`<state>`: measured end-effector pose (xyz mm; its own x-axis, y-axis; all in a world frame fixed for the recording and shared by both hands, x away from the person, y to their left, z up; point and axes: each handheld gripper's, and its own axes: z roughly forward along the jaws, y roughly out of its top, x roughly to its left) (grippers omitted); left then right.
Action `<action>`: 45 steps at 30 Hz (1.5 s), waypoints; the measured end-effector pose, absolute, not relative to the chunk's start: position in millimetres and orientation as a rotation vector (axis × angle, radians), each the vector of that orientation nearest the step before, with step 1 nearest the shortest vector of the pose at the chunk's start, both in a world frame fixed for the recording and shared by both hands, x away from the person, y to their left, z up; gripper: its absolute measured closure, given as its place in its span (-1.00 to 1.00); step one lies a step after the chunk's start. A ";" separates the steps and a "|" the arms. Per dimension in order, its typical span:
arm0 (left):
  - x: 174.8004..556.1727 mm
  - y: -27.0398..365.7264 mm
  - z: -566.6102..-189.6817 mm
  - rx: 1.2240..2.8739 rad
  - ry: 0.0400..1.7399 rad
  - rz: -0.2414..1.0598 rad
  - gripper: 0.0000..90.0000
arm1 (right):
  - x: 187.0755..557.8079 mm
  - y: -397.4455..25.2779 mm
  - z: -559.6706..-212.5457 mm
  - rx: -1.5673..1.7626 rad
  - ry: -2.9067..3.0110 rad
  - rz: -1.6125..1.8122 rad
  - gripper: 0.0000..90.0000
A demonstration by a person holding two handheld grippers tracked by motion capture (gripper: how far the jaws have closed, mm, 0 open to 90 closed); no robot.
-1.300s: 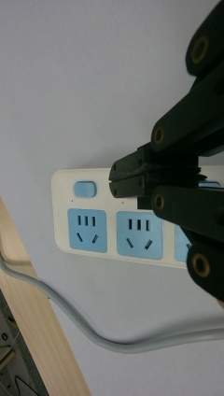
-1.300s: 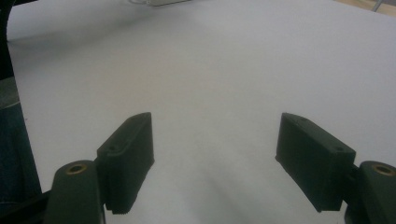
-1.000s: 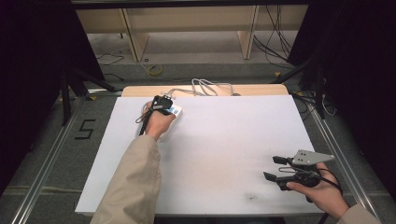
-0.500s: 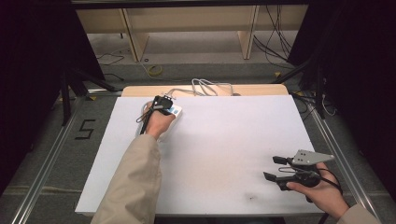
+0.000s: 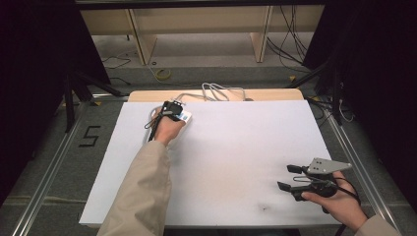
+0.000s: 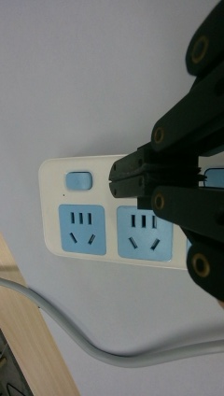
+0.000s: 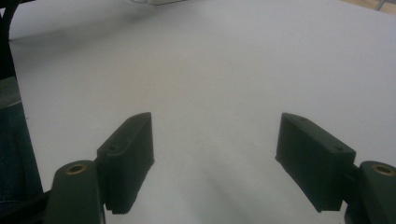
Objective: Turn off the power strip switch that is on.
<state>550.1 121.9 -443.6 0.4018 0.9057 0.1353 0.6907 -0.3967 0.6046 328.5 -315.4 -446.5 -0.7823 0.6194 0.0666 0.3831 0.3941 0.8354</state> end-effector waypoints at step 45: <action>555.5 121.5 -449.3 2.228 1.387 0.609 1.00 | 327.8 -314.1 -446.9 0.867 2.408 1.330 -0.38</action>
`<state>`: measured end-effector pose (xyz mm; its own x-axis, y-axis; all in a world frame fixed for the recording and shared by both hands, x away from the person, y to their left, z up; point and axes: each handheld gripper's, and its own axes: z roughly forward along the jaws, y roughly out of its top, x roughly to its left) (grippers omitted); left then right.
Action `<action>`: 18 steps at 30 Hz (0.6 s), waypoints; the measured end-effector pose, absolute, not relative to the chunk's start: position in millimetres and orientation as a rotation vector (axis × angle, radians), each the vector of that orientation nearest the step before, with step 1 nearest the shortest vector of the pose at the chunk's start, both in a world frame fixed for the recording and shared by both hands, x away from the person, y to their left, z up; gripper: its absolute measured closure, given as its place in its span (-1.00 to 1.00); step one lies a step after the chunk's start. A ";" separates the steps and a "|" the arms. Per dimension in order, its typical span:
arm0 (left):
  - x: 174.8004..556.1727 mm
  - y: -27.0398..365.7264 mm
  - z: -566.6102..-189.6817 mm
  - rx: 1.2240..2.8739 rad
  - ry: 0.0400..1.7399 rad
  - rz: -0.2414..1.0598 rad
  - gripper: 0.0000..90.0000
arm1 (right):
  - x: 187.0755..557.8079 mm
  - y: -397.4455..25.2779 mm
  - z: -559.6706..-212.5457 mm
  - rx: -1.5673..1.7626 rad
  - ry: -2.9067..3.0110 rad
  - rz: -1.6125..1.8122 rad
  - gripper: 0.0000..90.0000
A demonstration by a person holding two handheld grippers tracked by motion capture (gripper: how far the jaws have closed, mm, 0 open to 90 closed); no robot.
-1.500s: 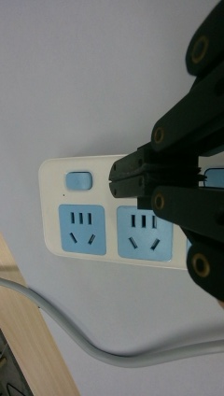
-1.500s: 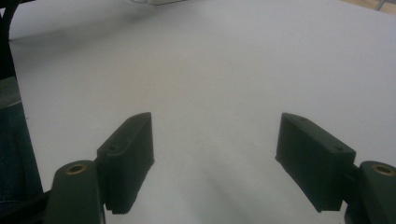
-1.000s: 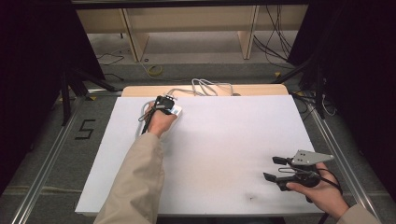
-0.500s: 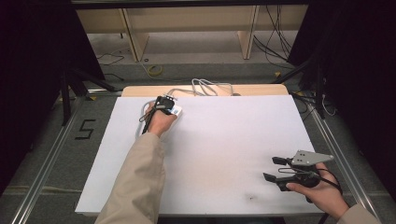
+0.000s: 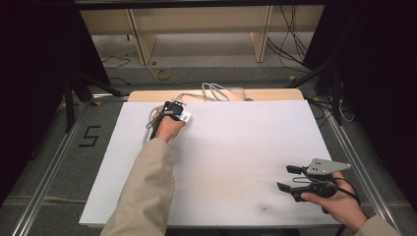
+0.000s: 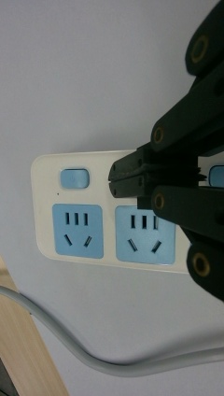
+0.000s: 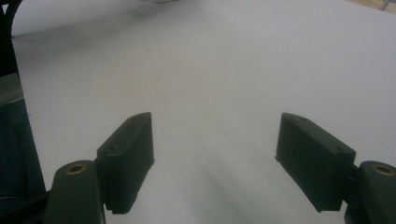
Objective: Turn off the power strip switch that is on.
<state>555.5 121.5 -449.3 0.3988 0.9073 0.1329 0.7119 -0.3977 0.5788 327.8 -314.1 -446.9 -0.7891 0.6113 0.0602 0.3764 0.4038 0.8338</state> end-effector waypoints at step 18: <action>555.5 116.2 -450.4 2.258 1.389 0.645 1.00 | 327.7 -313.1 -446.9 0.864 2.408 1.335 -0.38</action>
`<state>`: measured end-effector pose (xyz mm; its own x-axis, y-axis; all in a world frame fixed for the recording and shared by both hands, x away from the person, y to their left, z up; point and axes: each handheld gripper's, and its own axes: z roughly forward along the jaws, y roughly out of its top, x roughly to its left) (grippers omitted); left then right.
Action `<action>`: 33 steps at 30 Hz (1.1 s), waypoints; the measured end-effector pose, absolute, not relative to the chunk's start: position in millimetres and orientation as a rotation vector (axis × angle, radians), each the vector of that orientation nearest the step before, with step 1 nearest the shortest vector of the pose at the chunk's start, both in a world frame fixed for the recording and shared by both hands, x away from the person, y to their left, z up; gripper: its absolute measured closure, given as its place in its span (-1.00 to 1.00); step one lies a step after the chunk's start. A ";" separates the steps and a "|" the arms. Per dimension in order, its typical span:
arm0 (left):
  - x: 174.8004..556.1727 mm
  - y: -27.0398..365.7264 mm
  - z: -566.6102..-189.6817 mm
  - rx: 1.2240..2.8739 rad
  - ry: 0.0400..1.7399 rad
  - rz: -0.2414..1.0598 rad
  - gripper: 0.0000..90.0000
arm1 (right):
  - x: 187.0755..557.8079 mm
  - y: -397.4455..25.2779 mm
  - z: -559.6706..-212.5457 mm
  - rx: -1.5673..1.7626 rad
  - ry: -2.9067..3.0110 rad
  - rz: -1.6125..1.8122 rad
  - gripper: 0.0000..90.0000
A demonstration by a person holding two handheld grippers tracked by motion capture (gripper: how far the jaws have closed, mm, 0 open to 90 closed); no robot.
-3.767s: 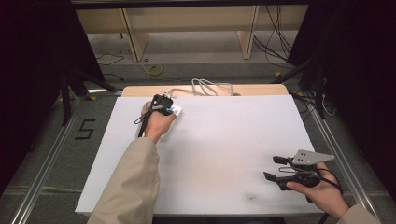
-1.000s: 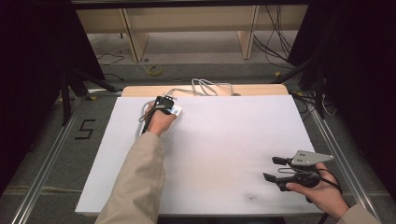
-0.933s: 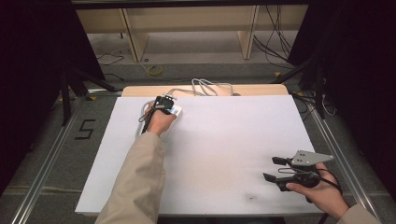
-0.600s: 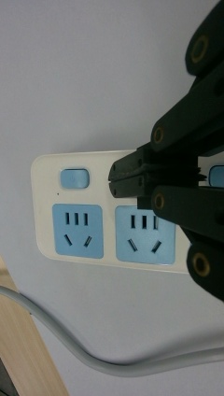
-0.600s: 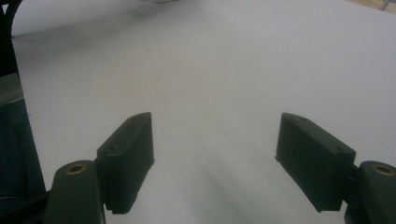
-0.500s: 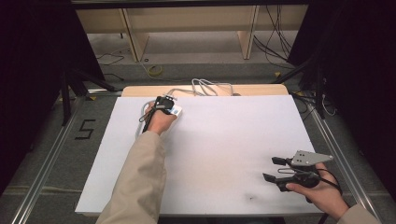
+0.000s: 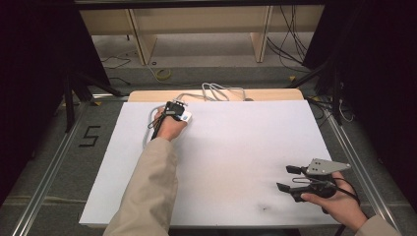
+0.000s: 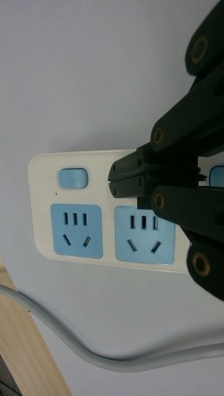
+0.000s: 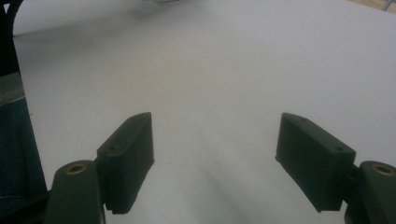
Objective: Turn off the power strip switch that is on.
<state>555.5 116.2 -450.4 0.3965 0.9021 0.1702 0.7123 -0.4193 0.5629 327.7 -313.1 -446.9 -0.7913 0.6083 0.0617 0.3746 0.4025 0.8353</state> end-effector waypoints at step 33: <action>555.7 116.6 -449.8 2.241 1.413 0.638 1.00 | 328.0 -313.0 -446.8 0.863 2.412 1.332 -0.38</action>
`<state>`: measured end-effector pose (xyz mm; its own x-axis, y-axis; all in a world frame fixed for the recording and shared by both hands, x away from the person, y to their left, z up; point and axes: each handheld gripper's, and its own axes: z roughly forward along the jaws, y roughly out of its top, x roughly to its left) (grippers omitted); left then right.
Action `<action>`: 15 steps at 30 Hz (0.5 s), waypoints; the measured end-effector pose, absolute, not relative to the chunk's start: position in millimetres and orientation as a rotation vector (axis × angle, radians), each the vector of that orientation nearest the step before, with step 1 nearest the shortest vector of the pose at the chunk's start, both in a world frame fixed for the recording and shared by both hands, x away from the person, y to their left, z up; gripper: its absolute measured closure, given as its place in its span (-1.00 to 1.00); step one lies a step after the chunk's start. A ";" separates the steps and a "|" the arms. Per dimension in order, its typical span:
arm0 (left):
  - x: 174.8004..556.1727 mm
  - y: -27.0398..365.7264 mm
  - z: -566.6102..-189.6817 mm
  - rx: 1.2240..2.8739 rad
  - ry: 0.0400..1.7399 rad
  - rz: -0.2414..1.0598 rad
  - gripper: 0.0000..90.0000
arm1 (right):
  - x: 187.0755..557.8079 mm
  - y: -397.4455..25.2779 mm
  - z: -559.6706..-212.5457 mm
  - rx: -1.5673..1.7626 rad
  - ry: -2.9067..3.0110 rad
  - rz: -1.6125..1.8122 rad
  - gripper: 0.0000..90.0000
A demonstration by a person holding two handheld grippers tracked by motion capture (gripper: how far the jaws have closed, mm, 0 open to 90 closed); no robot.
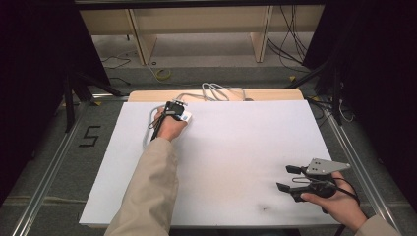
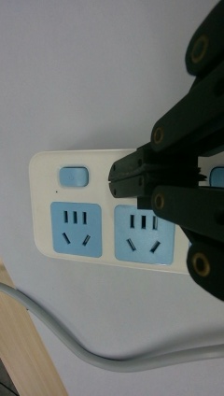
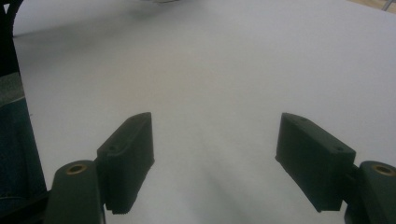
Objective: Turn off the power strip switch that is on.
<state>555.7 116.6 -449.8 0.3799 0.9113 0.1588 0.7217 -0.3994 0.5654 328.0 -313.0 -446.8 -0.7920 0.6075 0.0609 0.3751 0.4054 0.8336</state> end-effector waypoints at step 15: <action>556.0 117.0 -449.6 2.240 1.414 0.635 1.00 | 327.9 -313.0 -446.5 0.862 2.412 1.330 -0.38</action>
<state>556.0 117.0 -449.6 0.3804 0.9115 0.1564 0.7226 -0.3985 0.5648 327.9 -313.0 -446.5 -0.7921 0.6074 0.0598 0.3746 0.4065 0.8333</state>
